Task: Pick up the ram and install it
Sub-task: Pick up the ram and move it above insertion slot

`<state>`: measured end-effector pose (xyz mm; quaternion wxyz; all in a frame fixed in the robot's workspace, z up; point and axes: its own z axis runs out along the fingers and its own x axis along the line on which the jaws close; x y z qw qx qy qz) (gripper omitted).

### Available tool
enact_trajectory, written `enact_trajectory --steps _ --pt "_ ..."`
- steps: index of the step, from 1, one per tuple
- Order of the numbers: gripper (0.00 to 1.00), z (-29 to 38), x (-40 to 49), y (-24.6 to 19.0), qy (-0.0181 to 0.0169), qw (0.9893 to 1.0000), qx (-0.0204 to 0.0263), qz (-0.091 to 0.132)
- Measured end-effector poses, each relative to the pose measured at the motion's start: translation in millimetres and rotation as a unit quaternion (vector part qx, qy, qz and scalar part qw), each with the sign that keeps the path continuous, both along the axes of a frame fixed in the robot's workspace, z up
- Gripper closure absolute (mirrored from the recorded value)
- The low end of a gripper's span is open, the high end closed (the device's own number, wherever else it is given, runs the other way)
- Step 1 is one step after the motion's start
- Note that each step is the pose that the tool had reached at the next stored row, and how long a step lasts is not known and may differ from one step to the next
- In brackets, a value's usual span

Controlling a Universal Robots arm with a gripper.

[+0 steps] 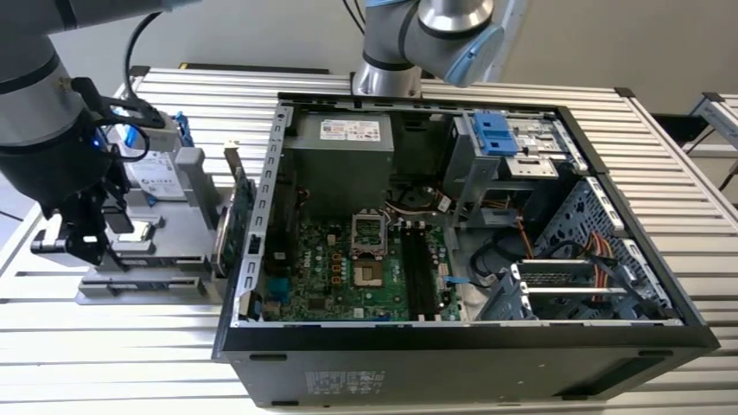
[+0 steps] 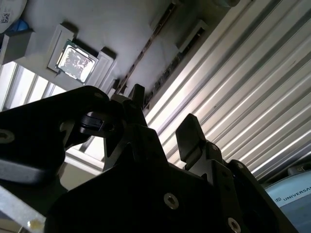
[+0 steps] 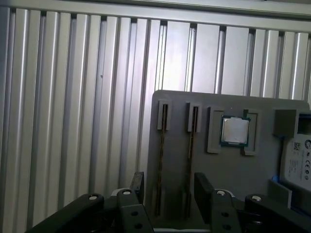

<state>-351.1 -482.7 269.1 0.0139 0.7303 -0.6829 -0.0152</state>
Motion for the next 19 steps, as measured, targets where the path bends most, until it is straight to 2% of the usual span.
enact_trajectory --steps 19 --pt "0.0 -18.1 2.1 0.0 0.0 1.0 -0.0001 -0.002"
